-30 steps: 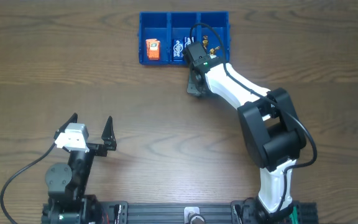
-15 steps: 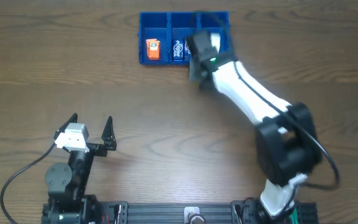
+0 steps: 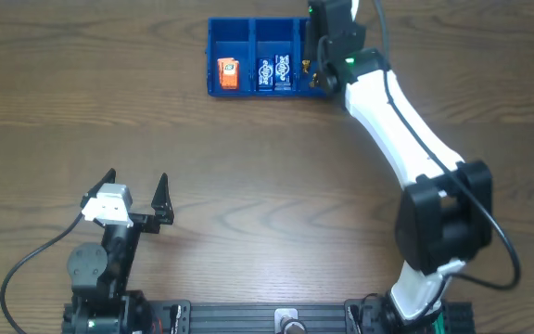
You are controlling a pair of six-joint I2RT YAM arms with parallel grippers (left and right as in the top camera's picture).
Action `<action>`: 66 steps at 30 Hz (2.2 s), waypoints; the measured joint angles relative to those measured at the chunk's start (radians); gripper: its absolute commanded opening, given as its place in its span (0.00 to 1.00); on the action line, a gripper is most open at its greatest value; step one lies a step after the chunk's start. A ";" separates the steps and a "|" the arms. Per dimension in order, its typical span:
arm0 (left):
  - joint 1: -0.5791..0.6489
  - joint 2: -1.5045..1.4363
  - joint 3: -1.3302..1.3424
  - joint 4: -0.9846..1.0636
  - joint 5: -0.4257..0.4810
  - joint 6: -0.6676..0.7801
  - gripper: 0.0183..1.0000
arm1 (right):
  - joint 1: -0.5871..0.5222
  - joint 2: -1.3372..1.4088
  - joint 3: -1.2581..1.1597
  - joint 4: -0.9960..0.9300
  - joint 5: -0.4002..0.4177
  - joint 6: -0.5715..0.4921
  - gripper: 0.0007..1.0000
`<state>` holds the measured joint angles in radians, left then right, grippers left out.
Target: Sort Candies Into Trays
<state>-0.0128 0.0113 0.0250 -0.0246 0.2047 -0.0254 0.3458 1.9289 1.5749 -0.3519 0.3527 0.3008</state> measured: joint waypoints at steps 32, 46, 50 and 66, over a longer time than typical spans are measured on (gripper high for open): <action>0.000 0.000 0.000 0.000 0.000 0.000 1.00 | 0.000 0.066 -0.013 -0.105 -0.046 -0.017 1.00; 0.000 0.000 0.000 0.000 0.000 0.000 1.00 | -0.245 -0.439 -0.212 -0.177 -0.093 -0.087 1.00; 0.000 0.000 0.000 0.000 0.000 0.000 1.00 | -0.287 -0.607 -0.459 -0.051 -0.151 -0.102 1.00; 0.000 0.000 0.000 0.000 0.000 0.000 1.00 | -0.391 -1.448 -1.211 0.335 -0.211 -0.159 1.00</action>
<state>-0.0128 0.0109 0.0250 -0.0250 0.2047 -0.0254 -0.0448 0.4805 0.3641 -0.0170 0.1417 0.1413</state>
